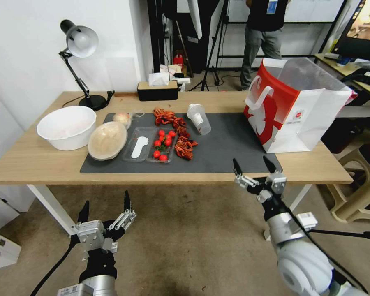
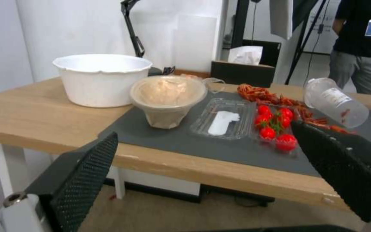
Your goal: Pick up the trash from the table and place it into the takeout bag.
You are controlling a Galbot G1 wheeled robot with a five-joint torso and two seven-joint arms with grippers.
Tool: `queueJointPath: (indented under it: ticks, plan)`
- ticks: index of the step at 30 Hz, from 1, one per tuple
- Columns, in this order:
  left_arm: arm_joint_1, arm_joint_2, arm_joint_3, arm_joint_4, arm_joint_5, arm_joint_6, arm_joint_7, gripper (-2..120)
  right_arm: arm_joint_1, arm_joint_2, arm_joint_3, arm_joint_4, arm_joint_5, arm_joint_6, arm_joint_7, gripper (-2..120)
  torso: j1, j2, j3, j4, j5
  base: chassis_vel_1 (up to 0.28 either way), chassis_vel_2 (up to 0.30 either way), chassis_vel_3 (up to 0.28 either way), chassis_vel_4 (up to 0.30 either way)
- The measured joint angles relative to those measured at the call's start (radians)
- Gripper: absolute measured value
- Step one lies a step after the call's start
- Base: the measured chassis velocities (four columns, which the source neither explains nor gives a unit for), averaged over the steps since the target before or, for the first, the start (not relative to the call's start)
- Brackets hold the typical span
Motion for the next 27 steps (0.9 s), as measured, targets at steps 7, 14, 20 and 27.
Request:
queueJointPath:
  ticks: [7,14,20,27]
  plan:
    - [-0.001,0.000,0.002,0.002,-0.001,-0.002,0.001,100,0.103,-0.007,-0.045,-0.035,0.061,-0.050,0.011,100,0.000,0.000,0.000,-0.0001,0.0002,0.000,0.000,0.000,0.000]
    - [0.003,0.000,-0.005,-0.005,-0.003,-0.002,0.002,100,0.444,-0.015,-0.185,-0.173,0.215,-0.147,0.022,100,0.000,0.000,0.000,0.0002,0.0004,0.000,0.000,0.000,0.000]
    - [0.004,0.000,-0.006,-0.008,-0.003,-0.002,0.003,100,0.710,0.020,-0.336,-0.313,0.278,-0.210,0.060,100,0.000,0.000,0.000,0.0001,0.0000,0.000,0.000,0.000,0.000]
    - [0.005,0.000,-0.006,-0.010,-0.001,-0.002,0.004,100,0.937,0.109,-0.467,-0.517,0.307,-0.284,0.082,100,0.000,0.000,0.000,-0.0001,-0.0001,0.000,0.000,0.000,0.000]
